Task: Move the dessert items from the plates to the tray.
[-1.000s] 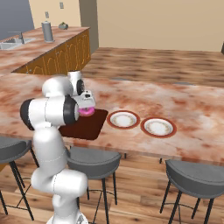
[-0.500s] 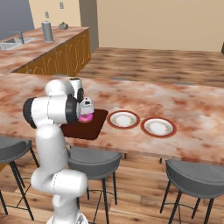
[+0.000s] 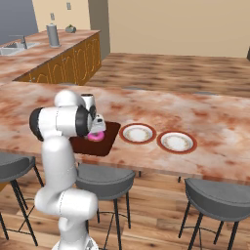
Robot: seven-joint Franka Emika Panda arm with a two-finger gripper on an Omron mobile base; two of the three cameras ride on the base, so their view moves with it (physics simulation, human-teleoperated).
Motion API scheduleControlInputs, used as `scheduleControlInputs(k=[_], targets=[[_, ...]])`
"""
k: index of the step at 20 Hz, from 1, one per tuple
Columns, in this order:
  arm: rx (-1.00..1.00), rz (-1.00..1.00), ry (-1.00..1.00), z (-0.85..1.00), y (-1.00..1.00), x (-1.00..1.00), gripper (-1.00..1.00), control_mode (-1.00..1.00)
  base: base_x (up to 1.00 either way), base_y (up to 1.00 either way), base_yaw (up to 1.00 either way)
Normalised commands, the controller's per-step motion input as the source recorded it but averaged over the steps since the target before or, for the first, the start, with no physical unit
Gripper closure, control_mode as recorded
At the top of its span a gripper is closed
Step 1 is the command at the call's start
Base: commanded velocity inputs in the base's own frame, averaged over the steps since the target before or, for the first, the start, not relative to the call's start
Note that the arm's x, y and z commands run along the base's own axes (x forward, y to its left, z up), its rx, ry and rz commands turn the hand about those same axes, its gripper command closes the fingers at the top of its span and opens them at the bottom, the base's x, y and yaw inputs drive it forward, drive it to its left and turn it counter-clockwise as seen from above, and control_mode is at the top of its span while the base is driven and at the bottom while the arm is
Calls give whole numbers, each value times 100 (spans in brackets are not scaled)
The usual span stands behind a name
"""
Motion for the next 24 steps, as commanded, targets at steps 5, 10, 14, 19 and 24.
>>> scheduleControlInputs(k=[5,10,14,19,24], targets=[[0,0,0,-12,0,0,100,-100,0,0,0],[2,0,0,-16,0,0,100,-100,0,0,0],[3,0,0,-18,0,1,100,-100,0,0,0],[2,0,0,-17,0,1,100,-100,0,0,0],[1,0,0,-8,0,0,-100,-100,0,0,0]])
